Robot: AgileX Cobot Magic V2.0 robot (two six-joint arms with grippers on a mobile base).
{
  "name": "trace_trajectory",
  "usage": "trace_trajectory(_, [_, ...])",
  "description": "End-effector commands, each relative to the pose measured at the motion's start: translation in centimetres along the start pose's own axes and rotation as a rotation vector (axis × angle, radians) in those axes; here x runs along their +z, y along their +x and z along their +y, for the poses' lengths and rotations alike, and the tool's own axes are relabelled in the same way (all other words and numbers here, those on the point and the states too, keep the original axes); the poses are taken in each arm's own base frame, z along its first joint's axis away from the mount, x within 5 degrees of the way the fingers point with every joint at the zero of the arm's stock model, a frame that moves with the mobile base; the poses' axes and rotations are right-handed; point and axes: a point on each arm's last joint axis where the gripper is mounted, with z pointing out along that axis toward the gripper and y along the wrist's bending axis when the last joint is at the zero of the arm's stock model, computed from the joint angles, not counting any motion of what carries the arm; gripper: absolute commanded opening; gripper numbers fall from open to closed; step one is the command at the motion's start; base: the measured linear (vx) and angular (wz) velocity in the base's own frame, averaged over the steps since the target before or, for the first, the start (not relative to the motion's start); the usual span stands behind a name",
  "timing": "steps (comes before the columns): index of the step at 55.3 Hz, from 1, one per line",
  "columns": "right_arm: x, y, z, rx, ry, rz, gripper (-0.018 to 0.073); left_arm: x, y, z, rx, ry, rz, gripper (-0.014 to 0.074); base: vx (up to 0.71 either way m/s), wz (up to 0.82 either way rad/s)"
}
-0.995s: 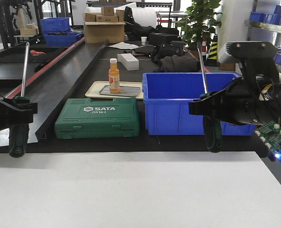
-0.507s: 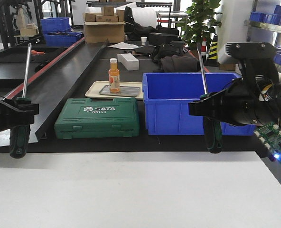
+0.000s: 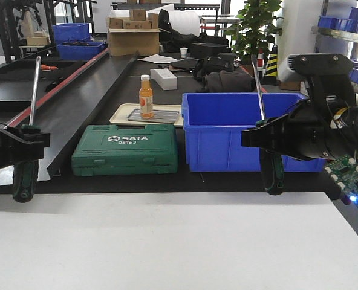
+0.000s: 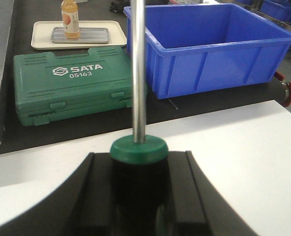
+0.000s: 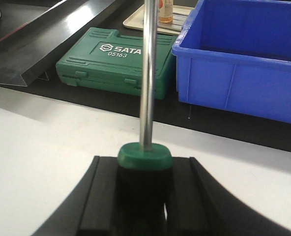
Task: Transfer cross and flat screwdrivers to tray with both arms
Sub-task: 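Hold both screwdrivers upright while the base starts turning away, then drive the base to the conveyor tray holding both screwdrivers upright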
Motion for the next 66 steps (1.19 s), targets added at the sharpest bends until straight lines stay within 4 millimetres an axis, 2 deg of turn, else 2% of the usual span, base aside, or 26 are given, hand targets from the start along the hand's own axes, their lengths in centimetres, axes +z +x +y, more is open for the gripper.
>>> trace_trajectory(1, [-2.10, -2.55, -0.04, -0.002, 0.004, -0.167, -0.0008, -1.19, -1.80, -0.28, -0.016, -0.017, -0.110, 0.0001, -0.04, 0.01])
trace_trajectory(32, [-2.02, -2.49, -0.04, -0.003, 0.004, -0.163, -0.0008, -0.78, -1.62, -0.16, -0.019, -0.018, -0.100, 0.0001, -0.15, -0.07])
trace_trajectory(66, [-2.02, -2.49, -0.04, -0.003, 0.004, -0.163, -0.0008, -0.78, -1.61, -0.16, -0.019, -0.018, -0.099, 0.0002, -0.25, -0.40])
